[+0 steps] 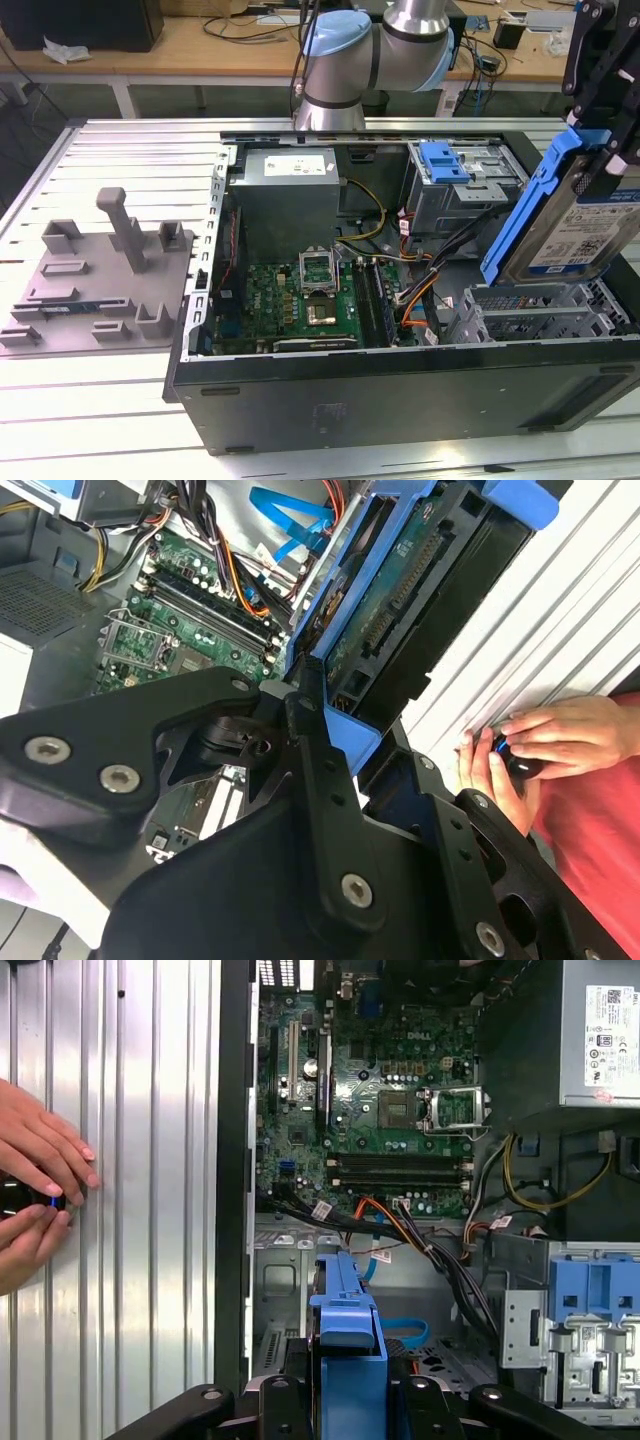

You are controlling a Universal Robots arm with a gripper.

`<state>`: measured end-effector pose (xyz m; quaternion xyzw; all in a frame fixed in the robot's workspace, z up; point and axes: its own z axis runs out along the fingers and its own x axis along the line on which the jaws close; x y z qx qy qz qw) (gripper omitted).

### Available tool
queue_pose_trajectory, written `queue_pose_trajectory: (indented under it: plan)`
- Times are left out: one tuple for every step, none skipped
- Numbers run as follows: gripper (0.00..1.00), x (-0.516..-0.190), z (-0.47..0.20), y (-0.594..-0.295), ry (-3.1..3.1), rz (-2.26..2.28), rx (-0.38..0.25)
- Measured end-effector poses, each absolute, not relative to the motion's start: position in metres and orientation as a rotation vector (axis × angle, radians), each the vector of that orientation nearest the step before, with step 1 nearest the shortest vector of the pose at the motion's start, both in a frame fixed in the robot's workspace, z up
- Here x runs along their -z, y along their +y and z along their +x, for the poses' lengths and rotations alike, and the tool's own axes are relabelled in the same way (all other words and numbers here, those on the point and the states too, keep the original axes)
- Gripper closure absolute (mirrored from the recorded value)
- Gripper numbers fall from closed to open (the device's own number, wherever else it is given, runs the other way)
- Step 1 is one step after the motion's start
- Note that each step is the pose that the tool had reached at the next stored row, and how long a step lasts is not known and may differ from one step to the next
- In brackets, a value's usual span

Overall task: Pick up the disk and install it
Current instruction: 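Insert the disk into the insertion slot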

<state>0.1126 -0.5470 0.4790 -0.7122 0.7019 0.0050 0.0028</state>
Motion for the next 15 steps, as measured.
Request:
queue_pose_trajectory:
  plan:
    - [0.63, -0.4789, 0.1126, -0.547, 2.201, -2.233, -0.016]
    - [0.63, -0.4786, 0.1126, -0.547, 2.201, -2.233, -0.016]
    - [0.63, -0.4783, 0.1126, -0.547, 2.201, -2.233, -0.016]
    - [0.63, -0.478, 0.1126, -0.547, 2.201, -2.233, -0.016]
    - [0.63, -0.4778, 0.1126, -0.547, 2.201, -2.233, -0.016]
    - [0.63, -0.4775, 0.1126, -0.547, 2.201, -2.233, -0.016]
    - [0.63, -0.4771, 0.1126, -0.547, 2.201, -2.233, -0.016]
    - [0.63, -0.4763, 0.1126, -0.5472, 2.201, -2.234, -0.016]
    - [0.63, -0.4759, 0.1126, -0.5473, 2.201, -2.234, -0.016]
    - [0.63, -0.4755, 0.1126, -0.5475, 2.2, -2.235, -0.016]
    - [0.63, -0.4752, 0.1126, -0.5476, 2.199, -2.236, -0.016]
    - [0.63, -0.4749, 0.1126, -0.5478, 2.198, -2.237, -0.016]
    - [0.63, -0.4744, 0.1126, -0.548, 2.196, -2.238, -0.016]
    - [0.63, -0.4741, 0.1126, -0.5481, 2.195, -2.239, -0.016]
    - [0.63, -0.4739, 0.1125, -0.5483, 2.195, -2.24, -0.016]
